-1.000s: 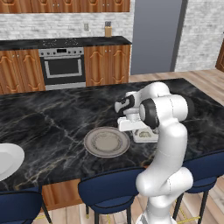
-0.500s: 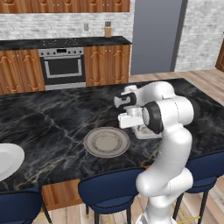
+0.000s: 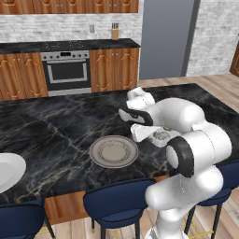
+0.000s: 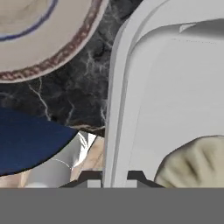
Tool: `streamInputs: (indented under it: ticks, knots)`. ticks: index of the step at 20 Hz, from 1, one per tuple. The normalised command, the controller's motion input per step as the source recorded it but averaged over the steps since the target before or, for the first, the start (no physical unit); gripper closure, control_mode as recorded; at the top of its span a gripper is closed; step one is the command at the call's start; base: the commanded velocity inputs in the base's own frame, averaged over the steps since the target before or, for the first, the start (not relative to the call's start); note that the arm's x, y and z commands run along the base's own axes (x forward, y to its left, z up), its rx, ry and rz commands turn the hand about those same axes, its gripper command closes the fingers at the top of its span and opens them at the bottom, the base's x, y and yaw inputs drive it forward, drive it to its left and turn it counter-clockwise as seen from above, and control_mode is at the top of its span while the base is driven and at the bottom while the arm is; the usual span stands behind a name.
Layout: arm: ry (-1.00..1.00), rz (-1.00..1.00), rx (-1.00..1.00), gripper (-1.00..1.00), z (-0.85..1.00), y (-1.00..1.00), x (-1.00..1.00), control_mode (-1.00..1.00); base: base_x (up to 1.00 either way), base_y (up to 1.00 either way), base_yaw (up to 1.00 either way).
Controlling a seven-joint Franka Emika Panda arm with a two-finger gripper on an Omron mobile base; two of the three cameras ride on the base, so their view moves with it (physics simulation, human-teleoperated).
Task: Place two dumplings into each of the tupperware containers and then place the containers in the fridge.
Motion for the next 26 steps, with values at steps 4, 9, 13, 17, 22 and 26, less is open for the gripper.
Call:
streamInputs:
  ticks: [4, 9, 13, 17, 22, 26]
  knots:
    - [0.0, 0.57, 0.0, 1.0, 0.26, -0.36, -0.49, -1.0, 0.0, 0.0, 0.0]
    - [0.03, 0.65, -0.01, 1.0, 0.21, -0.21, -0.4, -1.0, 0.0, 0.0, 0.0]
    - [0.12, 0.6, -0.06, 1.0, 0.39, -0.01, -0.54, -1.0, 0.0, 0.0, 0.0]
    - [0.04, 0.52, 0.02, 1.0, 0.46, -0.41, -0.53, -1.0, 0.0, 0.0, 0.0]
    - [0.09, 0.35, 0.03, 1.0, 0.56, -0.13, -0.58, -1.0, 0.0, 0.0, 0.0]
    - [0.07, 0.11, 0.12, 1.0, 0.85, -0.02, -0.59, -1.0, 0.0, 0.0, 0.0]
